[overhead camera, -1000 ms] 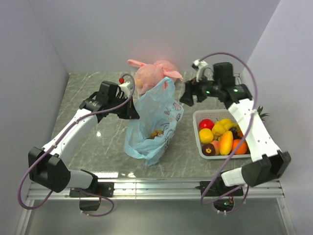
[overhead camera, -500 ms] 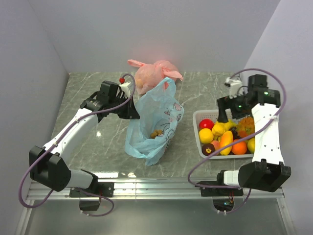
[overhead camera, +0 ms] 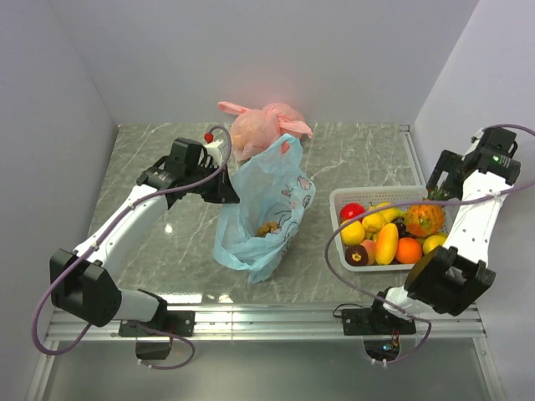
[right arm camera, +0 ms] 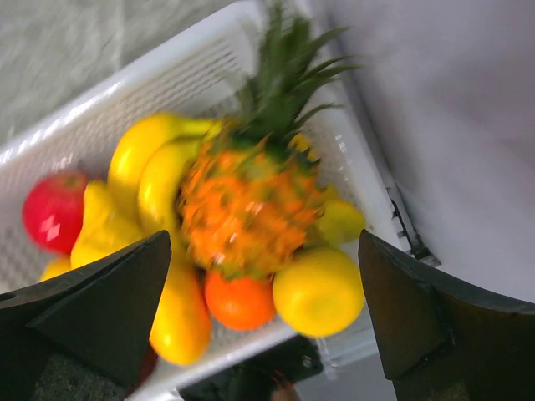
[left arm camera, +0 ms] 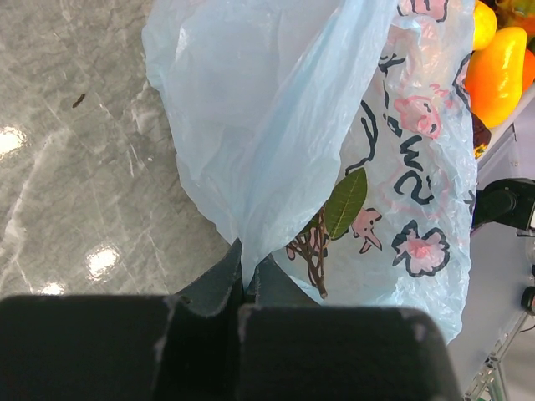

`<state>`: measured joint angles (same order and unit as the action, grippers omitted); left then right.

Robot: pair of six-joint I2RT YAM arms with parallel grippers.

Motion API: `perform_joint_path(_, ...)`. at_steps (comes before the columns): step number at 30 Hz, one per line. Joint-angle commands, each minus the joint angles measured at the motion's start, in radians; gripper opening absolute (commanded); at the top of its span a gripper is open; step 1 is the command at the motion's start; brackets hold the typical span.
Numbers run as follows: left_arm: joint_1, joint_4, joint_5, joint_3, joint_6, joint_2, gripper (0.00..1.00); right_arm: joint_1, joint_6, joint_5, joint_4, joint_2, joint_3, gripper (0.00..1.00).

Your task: Place the fake fruits into the plastic bag and tie a complex knot

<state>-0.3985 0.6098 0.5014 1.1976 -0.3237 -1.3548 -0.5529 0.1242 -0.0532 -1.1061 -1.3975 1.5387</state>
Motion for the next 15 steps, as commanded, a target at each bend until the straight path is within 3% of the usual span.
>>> perform_joint_path(1,0.004,-0.031,0.026,0.014,0.006,0.003,0.00,-0.039,-0.213,0.070,0.107,-0.063,0.005,1.00)
perform_joint_path(7,0.007,-0.044,0.026,0.019,-0.002,-0.007,0.00,-0.041,-0.360,0.116,0.330,-0.015,-0.107,1.00)
perform_joint_path(15,0.009,-0.045,0.029,0.033,-0.002,-0.029,0.00,-0.042,-0.503,0.153,0.425,-0.084,-0.190,0.97)
